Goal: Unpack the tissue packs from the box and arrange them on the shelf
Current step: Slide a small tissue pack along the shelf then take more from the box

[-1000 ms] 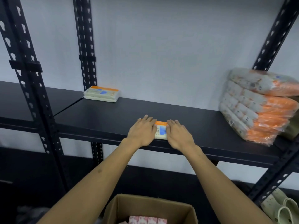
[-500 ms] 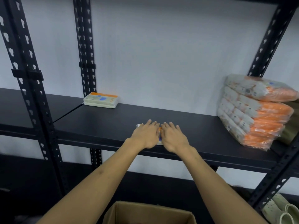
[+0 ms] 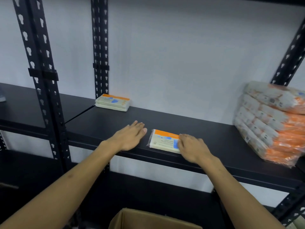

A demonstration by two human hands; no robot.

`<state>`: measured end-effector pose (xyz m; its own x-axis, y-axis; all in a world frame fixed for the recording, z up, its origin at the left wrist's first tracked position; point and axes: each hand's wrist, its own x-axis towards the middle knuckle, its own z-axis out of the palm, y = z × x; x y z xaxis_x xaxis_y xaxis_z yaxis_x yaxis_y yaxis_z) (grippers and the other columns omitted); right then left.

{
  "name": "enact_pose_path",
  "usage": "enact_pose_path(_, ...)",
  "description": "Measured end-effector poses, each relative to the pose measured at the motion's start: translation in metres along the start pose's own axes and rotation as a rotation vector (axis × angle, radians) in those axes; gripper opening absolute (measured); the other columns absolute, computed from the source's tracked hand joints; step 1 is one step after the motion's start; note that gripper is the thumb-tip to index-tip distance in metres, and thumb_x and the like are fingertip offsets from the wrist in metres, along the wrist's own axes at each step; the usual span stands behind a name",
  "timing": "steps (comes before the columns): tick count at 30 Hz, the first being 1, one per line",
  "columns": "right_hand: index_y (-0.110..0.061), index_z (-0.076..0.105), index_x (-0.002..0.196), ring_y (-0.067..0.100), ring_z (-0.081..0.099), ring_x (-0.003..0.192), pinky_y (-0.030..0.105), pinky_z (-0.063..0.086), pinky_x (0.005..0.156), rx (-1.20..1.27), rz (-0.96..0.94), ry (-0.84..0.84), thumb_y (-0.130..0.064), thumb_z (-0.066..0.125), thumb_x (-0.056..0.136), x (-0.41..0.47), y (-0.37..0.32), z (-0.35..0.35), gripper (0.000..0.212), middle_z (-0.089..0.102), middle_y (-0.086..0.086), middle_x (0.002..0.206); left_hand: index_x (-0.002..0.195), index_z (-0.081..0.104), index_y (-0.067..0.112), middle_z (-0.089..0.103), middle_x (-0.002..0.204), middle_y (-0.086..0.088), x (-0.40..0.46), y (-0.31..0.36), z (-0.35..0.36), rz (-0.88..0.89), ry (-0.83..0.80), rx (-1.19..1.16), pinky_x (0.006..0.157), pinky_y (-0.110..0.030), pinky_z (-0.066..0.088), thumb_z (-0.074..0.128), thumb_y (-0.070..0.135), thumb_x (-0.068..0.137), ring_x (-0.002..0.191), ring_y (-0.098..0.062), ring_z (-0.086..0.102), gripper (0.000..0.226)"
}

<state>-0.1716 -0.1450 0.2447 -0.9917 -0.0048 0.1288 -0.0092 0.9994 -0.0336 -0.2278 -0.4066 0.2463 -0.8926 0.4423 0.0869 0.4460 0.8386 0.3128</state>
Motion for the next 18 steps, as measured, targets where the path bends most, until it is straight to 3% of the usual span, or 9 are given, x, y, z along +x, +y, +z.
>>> enact_pose_path(1,-0.017,0.058,0.115,0.020,0.056,0.108,0.040,0.035,0.110,-0.023,-0.006,0.040,-0.033,0.029,0.103,0.004,0.000,-0.004,0.035,0.064,0.004,0.126,0.161,0.018,0.018,0.014,0.169,0.005,-0.003,-0.009,-0.007,-0.012,0.015,-0.019,0.124,-0.033,0.005,0.015,0.049,0.108,0.155,-0.008,0.002,0.062)
enact_pose_path(2,-0.018,0.058,0.118,0.020,0.055,0.112,0.041,0.030,0.116,-0.011,-0.035,0.073,-0.035,0.031,0.103,0.008,0.000,-0.006,0.036,0.063,0.003,0.126,0.161,0.019,0.018,0.015,0.168,0.005,-0.006,-0.018,-0.013,-0.023,0.029,-0.024,0.124,-0.033,0.006,0.015,0.051,0.108,0.155,-0.007,0.003,0.063)
enact_pose_path(3,-0.019,0.054,0.133,0.019,0.049,0.129,0.043,0.020,0.122,0.039,-0.078,0.069,-0.038,0.031,0.104,0.011,-0.001,-0.006,0.042,0.056,0.003,0.141,0.161,0.021,0.019,0.016,0.168,0.005,-0.008,-0.027,-0.019,-0.036,0.040,-0.034,0.124,-0.034,0.006,0.016,0.052,0.107,0.155,-0.007,0.004,0.064)
enact_pose_path(5,-0.032,0.027,0.157,0.013,0.018,0.152,0.042,0.003,0.126,0.156,-0.166,-0.041,-0.053,0.027,0.104,0.016,-0.006,-0.004,0.056,0.026,-0.005,0.164,0.160,0.024,0.018,0.019,0.168,0.005,-0.007,-0.043,-0.028,-0.068,0.063,-0.066,0.124,-0.035,0.007,0.018,0.054,0.107,0.155,-0.008,0.005,0.065)
enact_pose_path(8,-0.043,0.002,0.158,0.010,-0.002,0.155,0.042,-0.002,0.126,0.143,-0.214,-0.198,-0.072,0.014,0.096,0.024,-0.021,0.005,0.070,0.001,-0.011,0.168,0.160,0.025,0.016,0.020,0.168,0.002,0.002,-0.071,-0.038,-0.123,0.074,-0.074,0.124,-0.038,0.009,0.023,0.055,0.106,0.156,-0.014,0.005,0.066)
enact_pose_path(13,-0.042,-0.004,0.158,0.018,0.007,0.155,0.047,0.006,0.124,0.072,-0.185,-0.198,-0.092,0.006,0.075,0.040,-0.045,0.009,0.097,0.005,-0.008,0.168,0.162,0.012,0.012,0.015,0.168,-0.009,0.023,-0.121,-0.046,-0.277,0.062,0.022,0.126,-0.047,0.013,0.028,0.053,0.106,0.156,-0.030,0.006,0.071)
enact_pose_path(18,-0.041,-0.004,0.158,0.019,0.015,0.152,0.049,0.013,0.122,0.048,-0.173,-0.169,-0.093,0.014,0.077,0.065,-0.068,0.016,0.098,0.012,-0.006,0.167,0.161,0.014,0.009,0.010,0.169,-0.010,0.044,-0.149,-0.042,-0.408,0.024,0.083,0.125,-0.053,0.002,0.024,0.062,0.103,0.156,-0.030,0.000,0.080)
